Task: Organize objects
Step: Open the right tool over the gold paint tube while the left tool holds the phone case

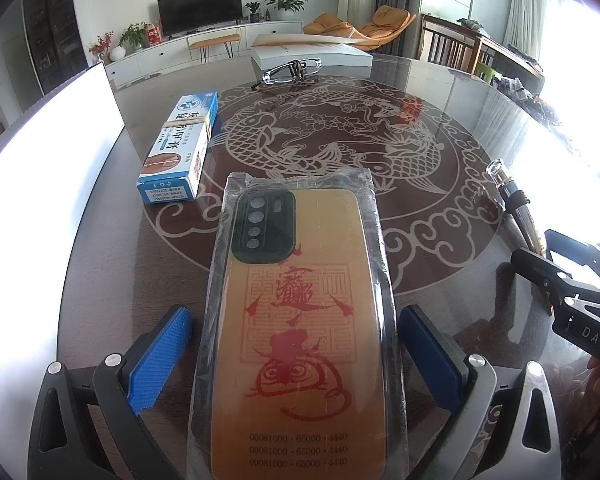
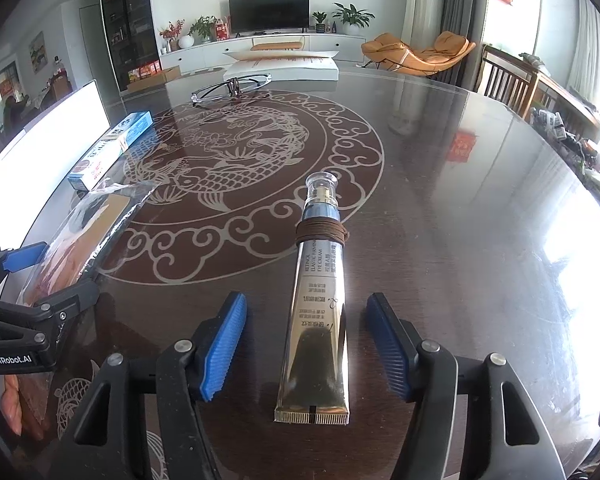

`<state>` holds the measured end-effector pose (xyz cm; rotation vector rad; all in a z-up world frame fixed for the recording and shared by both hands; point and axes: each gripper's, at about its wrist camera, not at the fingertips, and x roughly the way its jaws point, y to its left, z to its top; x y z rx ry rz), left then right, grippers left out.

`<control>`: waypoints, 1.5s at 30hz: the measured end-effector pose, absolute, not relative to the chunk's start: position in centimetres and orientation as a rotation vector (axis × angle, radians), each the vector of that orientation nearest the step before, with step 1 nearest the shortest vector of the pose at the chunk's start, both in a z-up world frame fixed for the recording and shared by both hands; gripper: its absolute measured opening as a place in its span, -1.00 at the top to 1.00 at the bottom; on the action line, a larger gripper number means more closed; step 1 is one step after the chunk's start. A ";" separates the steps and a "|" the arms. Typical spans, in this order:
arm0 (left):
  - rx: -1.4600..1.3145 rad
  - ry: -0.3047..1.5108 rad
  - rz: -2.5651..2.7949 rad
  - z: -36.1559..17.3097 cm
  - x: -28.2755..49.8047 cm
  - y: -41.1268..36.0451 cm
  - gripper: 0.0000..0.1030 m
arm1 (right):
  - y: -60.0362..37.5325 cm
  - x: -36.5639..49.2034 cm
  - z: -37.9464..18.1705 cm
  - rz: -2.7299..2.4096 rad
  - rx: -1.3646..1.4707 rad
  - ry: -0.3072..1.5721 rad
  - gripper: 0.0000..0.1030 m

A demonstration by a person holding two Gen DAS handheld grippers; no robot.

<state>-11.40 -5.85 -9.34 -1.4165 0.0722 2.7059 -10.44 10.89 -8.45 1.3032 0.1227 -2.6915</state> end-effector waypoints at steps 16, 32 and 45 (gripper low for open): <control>-1.416 0.072 2.706 -9.4 -11.4 -5.8 -1.00 | 10.6 -10.7 -8.6 -2.674 1.319 0.130 -0.51; -1.416 0.072 2.707 -9.4 -11.4 -5.8 -1.00 | 10.5 -10.8 -8.7 -2.674 1.329 0.132 -0.62; -1.554 0.052 2.621 -9.1 -12.7 -6.0 -1.00 | 10.8 -10.8 -8.7 -2.669 1.321 0.097 -0.63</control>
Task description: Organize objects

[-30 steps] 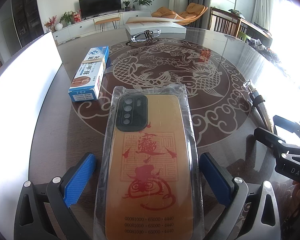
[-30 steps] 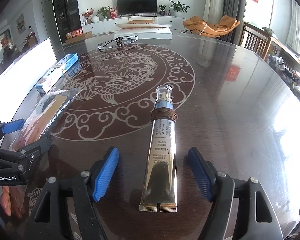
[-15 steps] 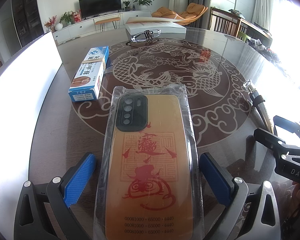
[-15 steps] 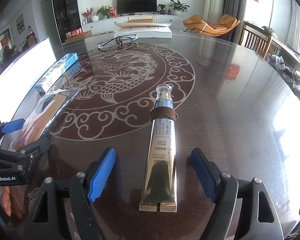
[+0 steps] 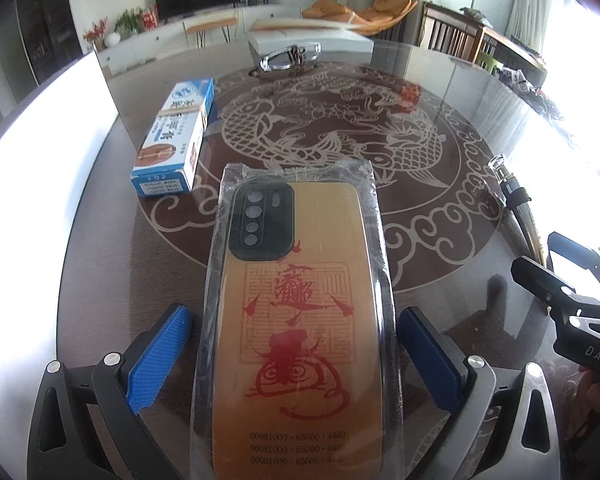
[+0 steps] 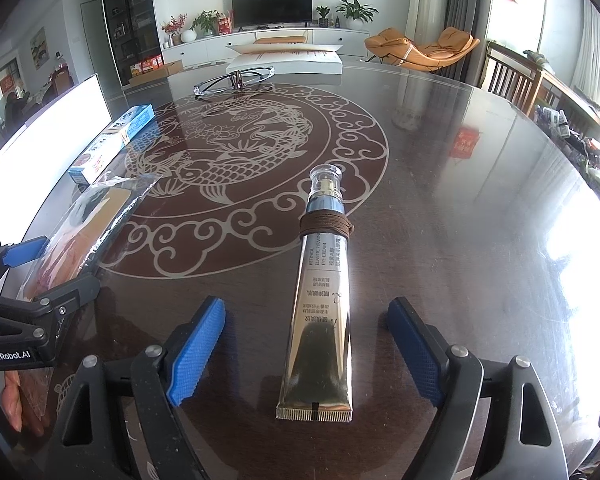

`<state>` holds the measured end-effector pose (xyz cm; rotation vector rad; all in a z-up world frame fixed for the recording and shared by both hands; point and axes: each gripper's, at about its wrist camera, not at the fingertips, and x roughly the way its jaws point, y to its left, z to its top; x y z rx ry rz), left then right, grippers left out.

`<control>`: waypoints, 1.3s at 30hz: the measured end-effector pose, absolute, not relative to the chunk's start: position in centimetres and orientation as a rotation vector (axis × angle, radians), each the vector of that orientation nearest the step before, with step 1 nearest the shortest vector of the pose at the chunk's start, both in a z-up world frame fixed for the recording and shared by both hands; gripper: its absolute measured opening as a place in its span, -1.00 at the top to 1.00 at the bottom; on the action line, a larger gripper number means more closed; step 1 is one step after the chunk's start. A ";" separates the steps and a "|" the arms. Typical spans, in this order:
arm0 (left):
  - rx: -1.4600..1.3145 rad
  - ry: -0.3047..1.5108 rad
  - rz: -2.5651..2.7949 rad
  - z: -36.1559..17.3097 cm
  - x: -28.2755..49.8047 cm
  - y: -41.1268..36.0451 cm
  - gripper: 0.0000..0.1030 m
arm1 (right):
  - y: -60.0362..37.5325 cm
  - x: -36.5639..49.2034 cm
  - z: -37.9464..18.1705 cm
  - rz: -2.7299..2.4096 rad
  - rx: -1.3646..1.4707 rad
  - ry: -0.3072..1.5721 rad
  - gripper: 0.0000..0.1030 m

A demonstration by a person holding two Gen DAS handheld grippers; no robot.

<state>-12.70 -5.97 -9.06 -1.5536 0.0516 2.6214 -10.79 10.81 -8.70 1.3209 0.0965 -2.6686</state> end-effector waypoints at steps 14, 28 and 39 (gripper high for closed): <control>-1.483 0.032 2.628 -7.7 -11.6 -6.9 -0.44 | 9.5 -14.6 -8.1 -2.563 1.450 0.147 0.40; -0.994 -0.161 2.888 9.0 -1.3 -17.0 -0.44 | 5.3 -8.8 2.0 -2.386 1.197 -0.174 0.50; -1.435 -0.172 3.221 7.7 1.9 -34.8 -0.46 | -20.5 -6.3 8.1 -1.841 1.017 -0.138 0.48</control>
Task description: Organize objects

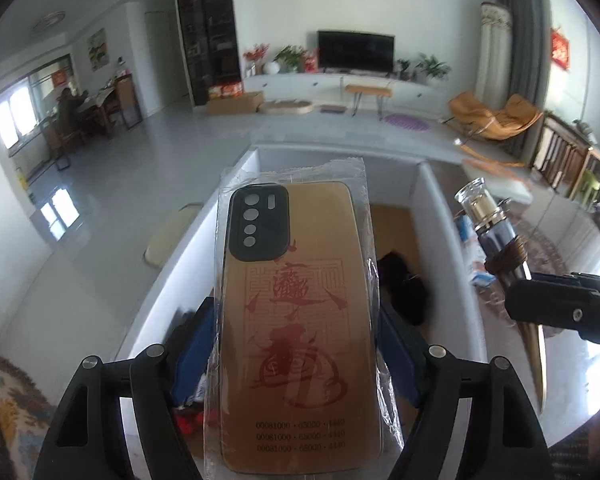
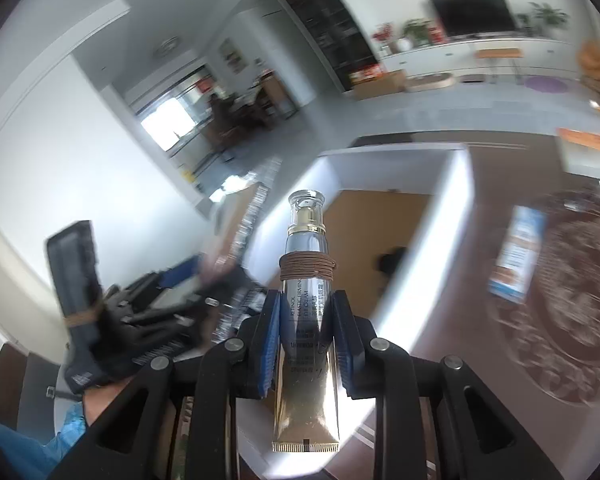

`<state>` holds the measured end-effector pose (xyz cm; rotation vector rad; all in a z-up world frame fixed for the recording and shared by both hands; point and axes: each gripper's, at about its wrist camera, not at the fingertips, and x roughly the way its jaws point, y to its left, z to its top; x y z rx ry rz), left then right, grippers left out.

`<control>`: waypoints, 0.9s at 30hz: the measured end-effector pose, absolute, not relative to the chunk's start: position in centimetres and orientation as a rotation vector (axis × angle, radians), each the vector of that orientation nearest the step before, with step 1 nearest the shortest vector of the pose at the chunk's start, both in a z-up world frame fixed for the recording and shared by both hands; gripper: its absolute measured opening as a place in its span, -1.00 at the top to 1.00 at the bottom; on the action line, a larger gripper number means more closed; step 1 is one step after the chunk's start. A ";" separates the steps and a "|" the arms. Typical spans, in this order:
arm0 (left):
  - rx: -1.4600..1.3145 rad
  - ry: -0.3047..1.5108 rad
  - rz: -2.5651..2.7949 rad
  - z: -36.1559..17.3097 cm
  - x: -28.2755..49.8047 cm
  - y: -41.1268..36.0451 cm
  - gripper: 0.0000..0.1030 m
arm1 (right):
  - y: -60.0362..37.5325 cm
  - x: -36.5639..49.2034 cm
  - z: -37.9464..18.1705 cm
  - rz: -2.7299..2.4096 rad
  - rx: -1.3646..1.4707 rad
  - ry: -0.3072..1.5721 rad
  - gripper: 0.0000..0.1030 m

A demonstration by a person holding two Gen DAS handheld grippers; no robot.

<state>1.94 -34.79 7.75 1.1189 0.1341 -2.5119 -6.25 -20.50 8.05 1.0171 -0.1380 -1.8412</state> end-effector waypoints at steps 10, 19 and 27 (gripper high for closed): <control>1.131 0.263 -2.448 4.6 0.6 -34.0 -0.47 | -14.9 -7.6 2.9 -2.031 1.055 -0.086 -0.65; 1.205 0.147 -2.879 7.1 -2.1 -17.5 -0.67 | 5.0 -8.9 -7.2 -2.633 1.291 0.082 -0.66; 1.411 -0.194 -3.040 3.7 -3.6 -4.3 -0.88 | 10.9 -6.6 -8.6 -2.768 1.338 -0.136 -0.66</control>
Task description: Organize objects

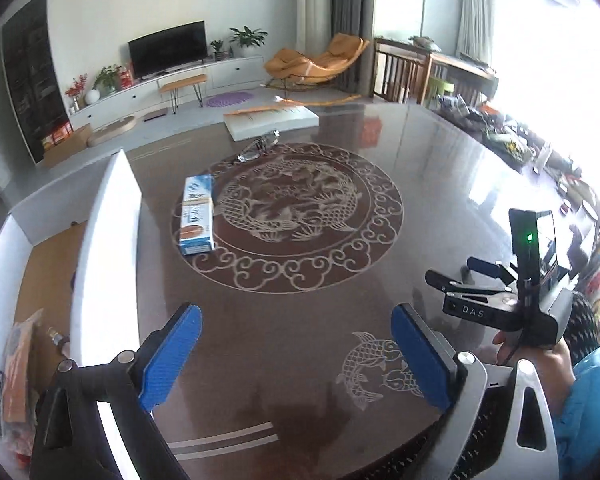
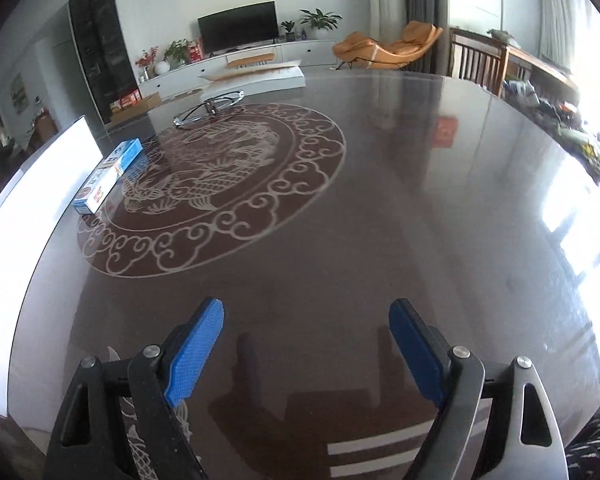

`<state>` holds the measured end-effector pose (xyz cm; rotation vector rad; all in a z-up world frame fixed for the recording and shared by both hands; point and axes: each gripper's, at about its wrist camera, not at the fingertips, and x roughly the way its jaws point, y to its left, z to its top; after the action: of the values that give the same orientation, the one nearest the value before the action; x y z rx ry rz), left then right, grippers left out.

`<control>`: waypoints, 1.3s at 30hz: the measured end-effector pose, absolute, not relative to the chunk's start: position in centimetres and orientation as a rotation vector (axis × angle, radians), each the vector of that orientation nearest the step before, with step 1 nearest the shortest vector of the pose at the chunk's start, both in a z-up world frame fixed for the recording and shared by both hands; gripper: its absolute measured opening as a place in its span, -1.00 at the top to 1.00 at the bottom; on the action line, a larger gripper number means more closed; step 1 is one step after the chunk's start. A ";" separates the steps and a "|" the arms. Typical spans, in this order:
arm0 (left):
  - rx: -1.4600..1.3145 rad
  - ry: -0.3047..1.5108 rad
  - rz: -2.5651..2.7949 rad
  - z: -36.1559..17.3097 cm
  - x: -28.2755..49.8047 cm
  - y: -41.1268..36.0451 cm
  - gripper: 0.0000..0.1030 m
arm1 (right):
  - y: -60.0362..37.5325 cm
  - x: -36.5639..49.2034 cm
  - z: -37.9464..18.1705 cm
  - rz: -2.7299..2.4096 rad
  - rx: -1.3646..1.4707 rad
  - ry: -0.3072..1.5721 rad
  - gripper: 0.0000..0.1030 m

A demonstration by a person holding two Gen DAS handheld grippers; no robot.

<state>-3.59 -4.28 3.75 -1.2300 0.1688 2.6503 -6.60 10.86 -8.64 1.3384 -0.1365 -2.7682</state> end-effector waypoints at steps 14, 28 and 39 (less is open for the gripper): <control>-1.424 0.204 2.686 1.1 -18.1 -7.6 -0.87 | 10.5 -6.6 -8.5 -2.737 1.348 -0.096 -0.78; -1.599 -0.077 2.632 -3.5 -28.1 -13.4 -0.87 | 9.7 -6.7 -9.1 -2.743 1.353 -0.007 -0.92; -1.710 -0.041 2.668 -7.1 -30.9 -13.5 -0.87 | 9.7 -6.6 -9.1 -2.746 1.348 -0.003 -0.93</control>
<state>-30.93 -13.45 -7.09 -1.7101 -0.0411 2.6684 -6.63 9.74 -9.13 1.3484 -0.0030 -2.7463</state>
